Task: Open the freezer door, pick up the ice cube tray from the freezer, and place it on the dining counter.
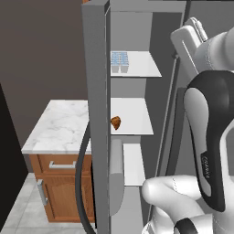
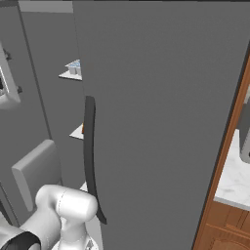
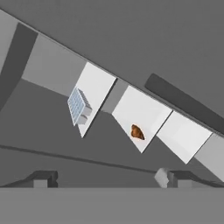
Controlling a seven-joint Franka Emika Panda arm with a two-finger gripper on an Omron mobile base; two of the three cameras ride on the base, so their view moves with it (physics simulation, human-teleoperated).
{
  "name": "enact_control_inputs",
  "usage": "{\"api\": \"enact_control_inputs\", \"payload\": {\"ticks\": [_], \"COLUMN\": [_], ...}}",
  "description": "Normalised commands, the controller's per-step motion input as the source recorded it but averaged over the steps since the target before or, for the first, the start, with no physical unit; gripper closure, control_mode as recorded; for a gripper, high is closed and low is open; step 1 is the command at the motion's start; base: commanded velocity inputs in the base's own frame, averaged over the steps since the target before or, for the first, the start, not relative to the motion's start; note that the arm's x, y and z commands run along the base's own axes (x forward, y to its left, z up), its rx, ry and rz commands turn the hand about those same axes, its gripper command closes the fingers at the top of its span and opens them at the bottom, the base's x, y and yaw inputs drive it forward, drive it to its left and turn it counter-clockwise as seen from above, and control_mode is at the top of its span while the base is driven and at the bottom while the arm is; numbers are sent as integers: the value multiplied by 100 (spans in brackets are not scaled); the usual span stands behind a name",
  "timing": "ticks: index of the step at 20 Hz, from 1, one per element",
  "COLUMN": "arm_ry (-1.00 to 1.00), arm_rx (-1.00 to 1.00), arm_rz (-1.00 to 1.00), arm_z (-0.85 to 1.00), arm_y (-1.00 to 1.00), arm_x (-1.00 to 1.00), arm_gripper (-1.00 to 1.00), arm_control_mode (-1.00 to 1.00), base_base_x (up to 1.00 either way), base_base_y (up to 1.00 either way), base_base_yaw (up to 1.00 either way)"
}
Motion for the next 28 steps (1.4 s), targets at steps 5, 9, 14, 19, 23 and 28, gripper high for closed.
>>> {"api": "enact_control_inputs", "payload": {"ticks": [5,9,14,19,23,28], "arm_ry": [0,0,0,-3,-5,0], "arm_rx": [2,5,7,6,7,12], "arm_rz": [-1,-1,0,0,0,0], "arm_z": [-26,-48,-45,-13,0,0], "arm_y": [-8,-11,-14,-5,-1,0], "arm_x": [35,39,37,33,28,28], "arm_gripper": [-100,-100,-100,-100,-100,-100], "arm_control_mode": [-100,-100,-100,-100,-100,-100], "base_base_x": [0,0,0,0,0,0], "base_base_y": [0,0,0,0,0,0], "base_base_yaw": [0,0,0,0,0,0]}}
